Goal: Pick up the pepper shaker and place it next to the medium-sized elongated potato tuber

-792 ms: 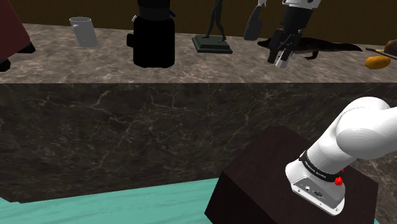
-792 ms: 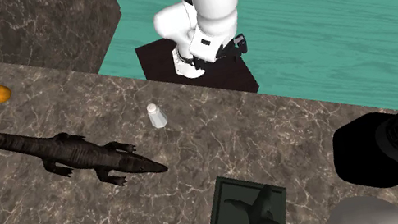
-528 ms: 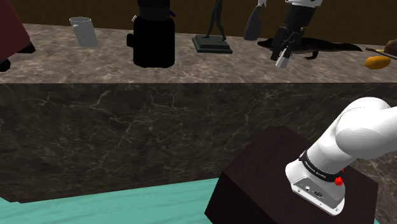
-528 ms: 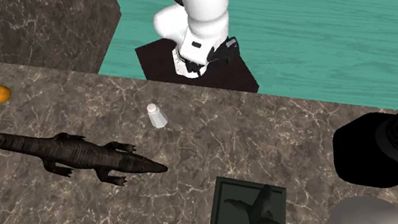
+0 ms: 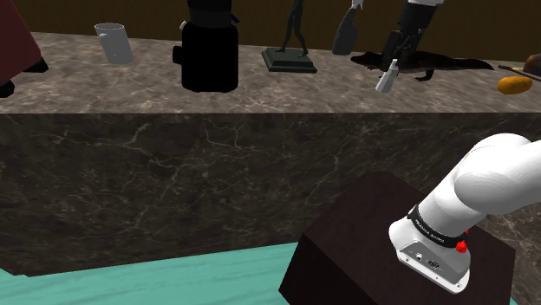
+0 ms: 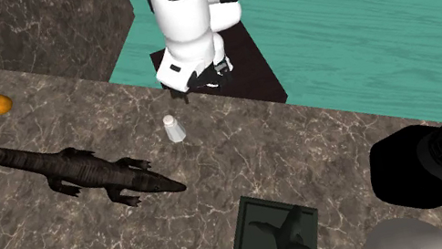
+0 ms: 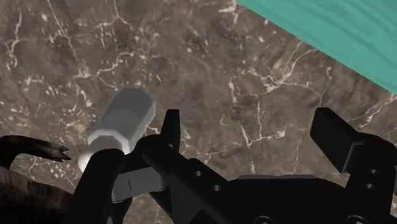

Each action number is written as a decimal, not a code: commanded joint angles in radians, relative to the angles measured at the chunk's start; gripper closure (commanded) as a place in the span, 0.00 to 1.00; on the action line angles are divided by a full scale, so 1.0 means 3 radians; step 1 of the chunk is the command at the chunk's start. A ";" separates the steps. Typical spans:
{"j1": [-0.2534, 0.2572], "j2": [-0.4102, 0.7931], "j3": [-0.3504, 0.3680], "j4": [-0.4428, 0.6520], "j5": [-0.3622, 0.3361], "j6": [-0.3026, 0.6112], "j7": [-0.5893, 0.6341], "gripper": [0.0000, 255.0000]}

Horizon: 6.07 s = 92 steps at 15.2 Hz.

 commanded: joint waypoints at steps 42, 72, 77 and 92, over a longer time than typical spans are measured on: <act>-0.0131 0.0415 -0.0426 0.0559 -0.0332 0.0110 -0.0574 1.00; -0.0150 0.0741 -0.0591 0.2039 -0.0301 -0.0991 -0.1052 1.00; -0.0248 0.0680 -0.0884 0.2069 -0.0424 -0.0998 -0.1457 1.00; -0.0322 0.1154 -0.2212 0.2752 -0.0427 -0.0944 -0.2924 1.00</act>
